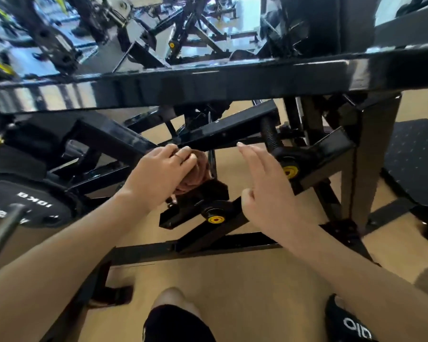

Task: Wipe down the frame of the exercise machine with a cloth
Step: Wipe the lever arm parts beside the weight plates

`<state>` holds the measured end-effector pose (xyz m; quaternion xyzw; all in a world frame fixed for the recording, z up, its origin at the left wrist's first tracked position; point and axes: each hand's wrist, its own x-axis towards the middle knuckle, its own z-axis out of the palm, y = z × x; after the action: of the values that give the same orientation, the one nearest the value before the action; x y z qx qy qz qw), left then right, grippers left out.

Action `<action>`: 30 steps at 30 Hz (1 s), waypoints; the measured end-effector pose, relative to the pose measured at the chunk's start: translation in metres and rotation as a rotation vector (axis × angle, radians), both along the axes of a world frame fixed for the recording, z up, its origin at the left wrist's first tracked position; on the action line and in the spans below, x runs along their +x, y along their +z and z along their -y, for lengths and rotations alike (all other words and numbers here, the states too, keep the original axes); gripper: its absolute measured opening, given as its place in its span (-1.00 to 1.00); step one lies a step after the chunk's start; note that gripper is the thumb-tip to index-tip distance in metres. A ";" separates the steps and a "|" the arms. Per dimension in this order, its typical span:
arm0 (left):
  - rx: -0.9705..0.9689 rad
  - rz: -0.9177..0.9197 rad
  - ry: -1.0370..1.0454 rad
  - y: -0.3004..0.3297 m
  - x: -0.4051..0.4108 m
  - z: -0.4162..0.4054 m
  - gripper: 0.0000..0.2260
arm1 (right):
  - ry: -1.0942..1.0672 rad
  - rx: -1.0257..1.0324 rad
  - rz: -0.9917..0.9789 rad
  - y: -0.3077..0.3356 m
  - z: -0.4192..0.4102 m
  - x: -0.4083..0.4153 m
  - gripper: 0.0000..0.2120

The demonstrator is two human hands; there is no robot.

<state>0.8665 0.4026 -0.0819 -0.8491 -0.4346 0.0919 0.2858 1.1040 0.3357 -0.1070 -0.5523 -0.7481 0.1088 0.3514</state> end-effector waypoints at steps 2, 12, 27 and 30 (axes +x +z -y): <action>0.045 0.046 0.029 0.014 -0.010 -0.007 -0.53 | 0.052 -0.053 0.063 -0.002 -0.013 -0.020 -0.22; 0.070 0.395 0.083 -0.020 0.011 -0.018 -0.78 | 0.147 -0.504 -0.739 -0.012 -0.055 -0.079 -0.26; -0.025 0.420 0.029 -0.085 0.048 -0.031 -0.65 | -0.023 -0.529 -0.665 -0.047 -0.069 -0.088 -0.46; 0.025 0.347 0.087 -0.077 0.040 -0.021 -0.51 | 0.006 -0.516 -0.677 -0.055 -0.073 -0.093 -0.47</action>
<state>0.9061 0.4237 -0.1594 -0.8289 -0.5149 -0.0494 0.2129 1.0108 0.4084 -0.1621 -0.5530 -0.5406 0.4685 0.4271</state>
